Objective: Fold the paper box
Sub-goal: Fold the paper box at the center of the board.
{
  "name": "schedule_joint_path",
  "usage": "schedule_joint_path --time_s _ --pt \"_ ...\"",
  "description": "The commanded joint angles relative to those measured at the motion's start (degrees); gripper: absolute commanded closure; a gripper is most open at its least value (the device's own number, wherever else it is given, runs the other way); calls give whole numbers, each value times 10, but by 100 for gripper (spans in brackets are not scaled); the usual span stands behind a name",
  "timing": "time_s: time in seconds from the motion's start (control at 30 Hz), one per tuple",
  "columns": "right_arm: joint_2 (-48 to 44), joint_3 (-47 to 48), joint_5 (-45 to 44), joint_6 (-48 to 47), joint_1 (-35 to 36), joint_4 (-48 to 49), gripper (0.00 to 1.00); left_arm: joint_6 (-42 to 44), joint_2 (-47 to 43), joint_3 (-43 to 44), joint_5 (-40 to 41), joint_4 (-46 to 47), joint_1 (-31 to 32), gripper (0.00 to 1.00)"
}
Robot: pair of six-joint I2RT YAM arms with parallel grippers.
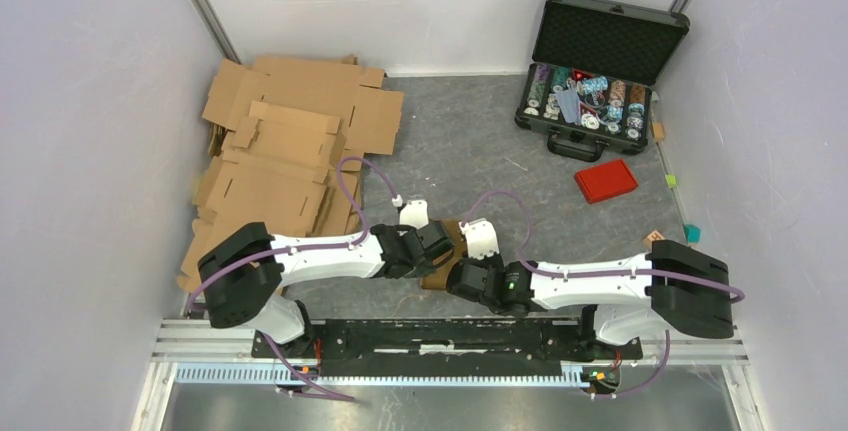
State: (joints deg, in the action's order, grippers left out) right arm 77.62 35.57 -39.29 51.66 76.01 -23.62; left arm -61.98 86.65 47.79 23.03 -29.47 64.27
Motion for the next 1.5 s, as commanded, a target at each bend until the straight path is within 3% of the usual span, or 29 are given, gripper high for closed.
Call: schedule_joint_path --time_s 0.0,0.27,0.5,0.7,0.83,0.9,1.17,1.47 --pt "-9 0 7 32 -1 -1 72 11 1 19 18 10 4 98" --pt "32 27 4 55 -1 -37 78 10 2 20 21 9 6 98" --pt "89 74 -21 73 0 -112 100 10 0 19 23 9 7 98" --pt "97 87 -28 59 9 -108 100 11 8 22 22 9 7 98" --pt "84 86 -30 38 10 -96 80 17 22 31 23 2 7 98" --pt "74 84 -34 33 10 -93 75 24 35 42 21 -6 7 98" --pt "10 55 -46 -9 9 -54 72 50 70 71 25 -38 7 95" --pt "-147 -52 -40 -67 6 49 56 101 92 94 55 -68 7 93"
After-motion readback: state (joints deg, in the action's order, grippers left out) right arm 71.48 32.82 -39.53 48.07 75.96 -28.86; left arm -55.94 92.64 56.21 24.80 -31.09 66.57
